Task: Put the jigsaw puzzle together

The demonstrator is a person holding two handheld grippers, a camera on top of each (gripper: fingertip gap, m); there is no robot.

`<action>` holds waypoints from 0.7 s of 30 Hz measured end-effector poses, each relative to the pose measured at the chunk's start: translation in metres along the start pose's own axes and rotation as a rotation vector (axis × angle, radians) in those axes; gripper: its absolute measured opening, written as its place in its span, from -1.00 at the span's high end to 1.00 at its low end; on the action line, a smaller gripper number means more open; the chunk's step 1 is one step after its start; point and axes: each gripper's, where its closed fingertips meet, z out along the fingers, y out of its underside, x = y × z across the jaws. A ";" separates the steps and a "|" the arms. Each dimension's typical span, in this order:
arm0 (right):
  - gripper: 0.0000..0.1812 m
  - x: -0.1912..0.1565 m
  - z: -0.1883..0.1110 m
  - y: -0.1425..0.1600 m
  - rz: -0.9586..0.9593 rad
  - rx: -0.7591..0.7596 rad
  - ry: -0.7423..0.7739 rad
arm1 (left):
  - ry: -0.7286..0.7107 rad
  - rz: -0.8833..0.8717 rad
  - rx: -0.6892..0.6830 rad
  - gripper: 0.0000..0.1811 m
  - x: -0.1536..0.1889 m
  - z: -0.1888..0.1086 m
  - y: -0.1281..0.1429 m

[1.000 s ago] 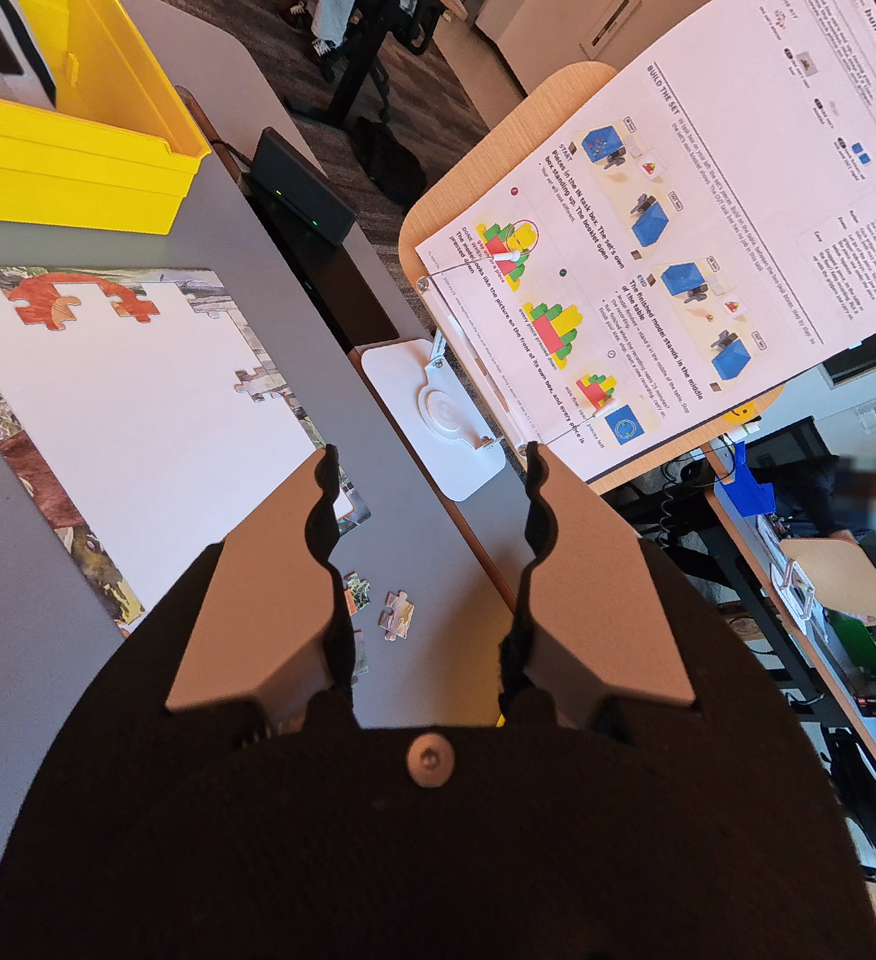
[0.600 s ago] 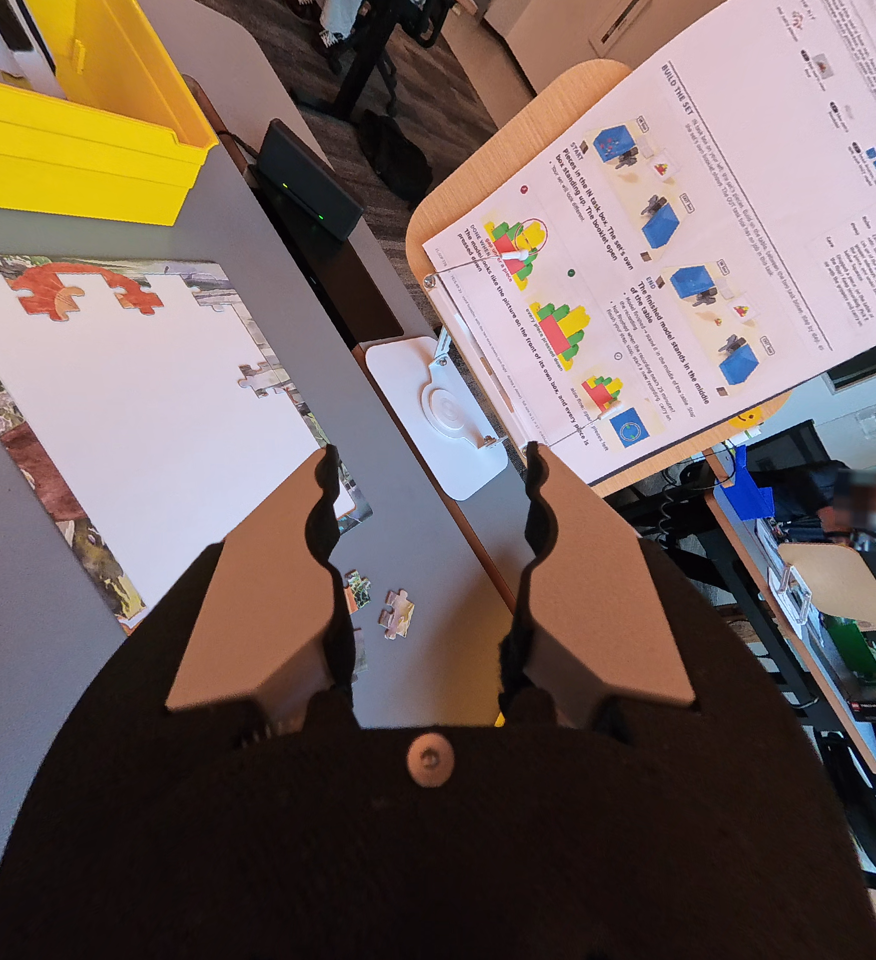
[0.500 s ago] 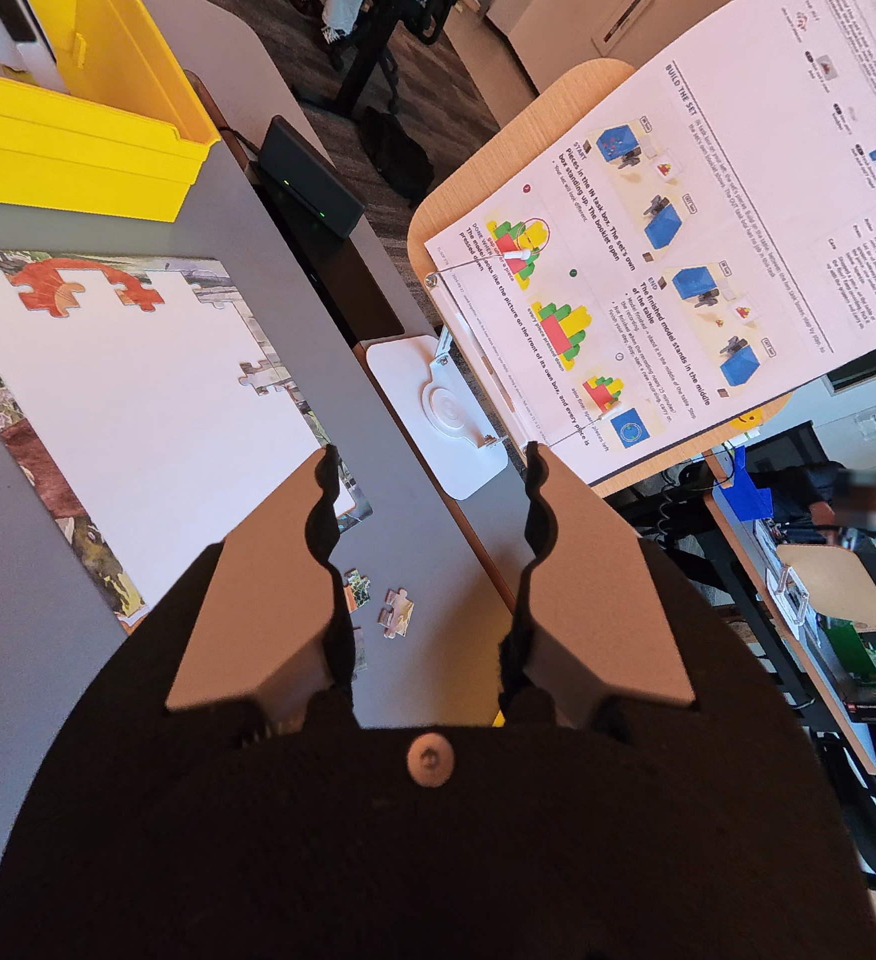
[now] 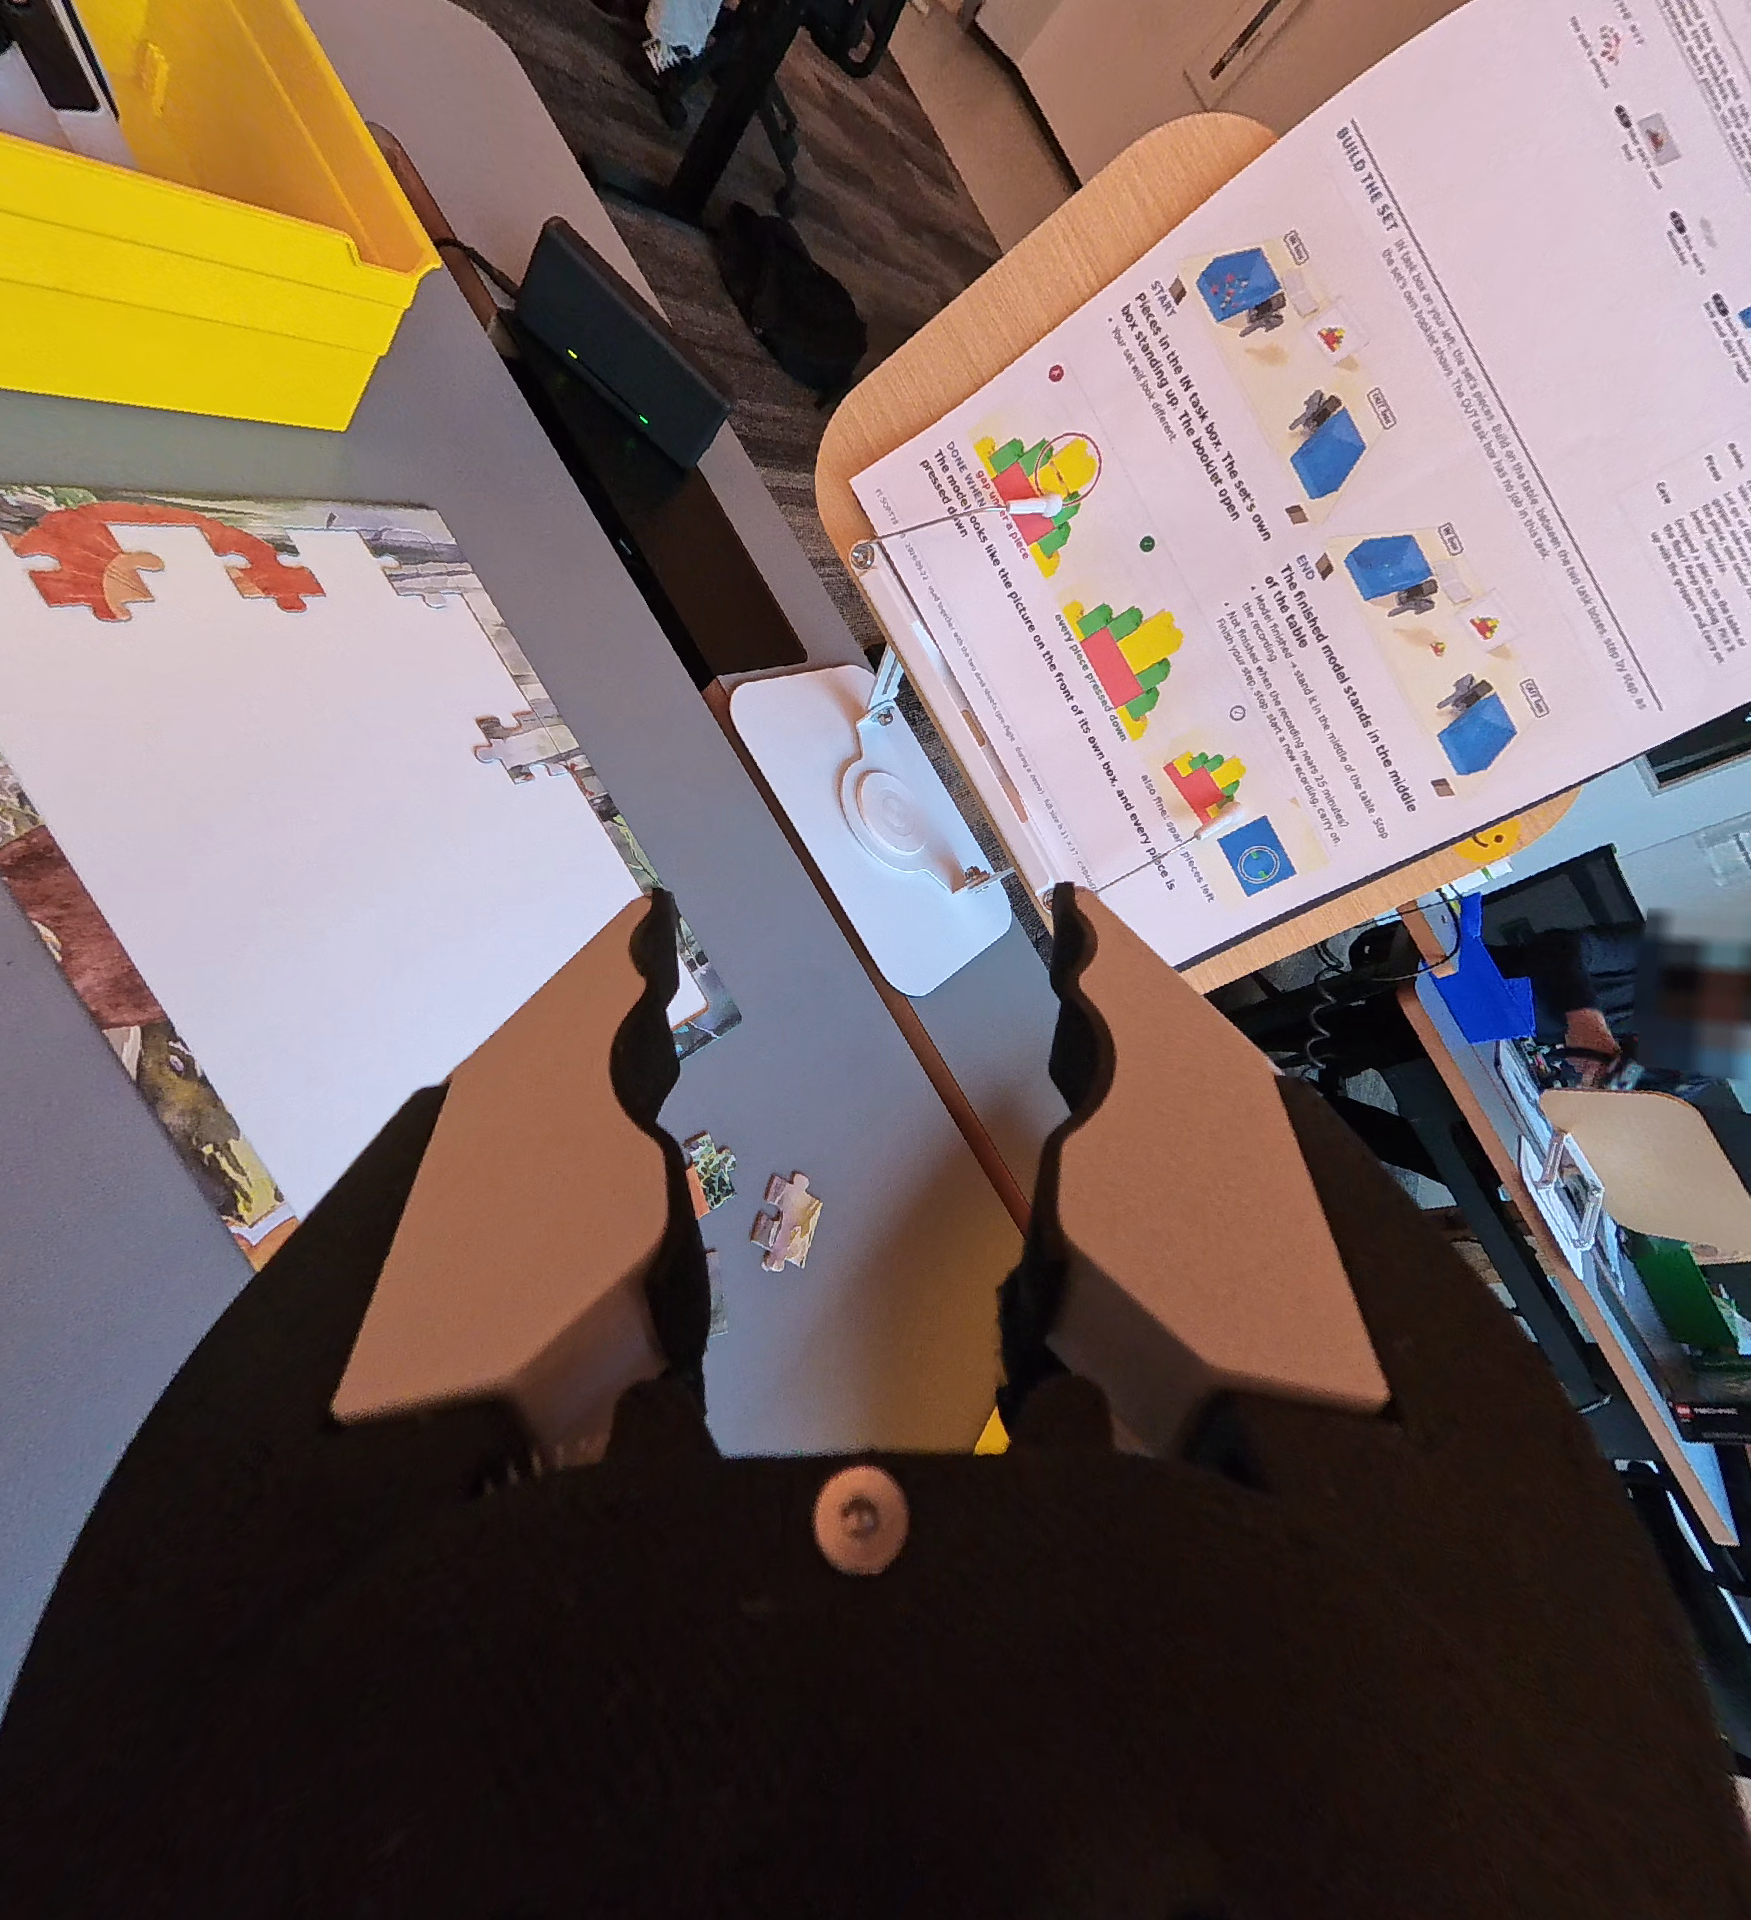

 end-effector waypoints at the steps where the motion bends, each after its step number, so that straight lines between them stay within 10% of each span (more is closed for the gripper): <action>1: 0.20 0.000 0.000 0.000 -0.002 -0.001 0.000 | 0.002 -0.004 0.002 0.50 0.000 0.000 0.000; 21: 0.20 -0.002 0.002 0.000 -0.016 -0.007 -0.004 | 0.020 -0.042 0.063 0.62 -0.004 -0.021 -0.008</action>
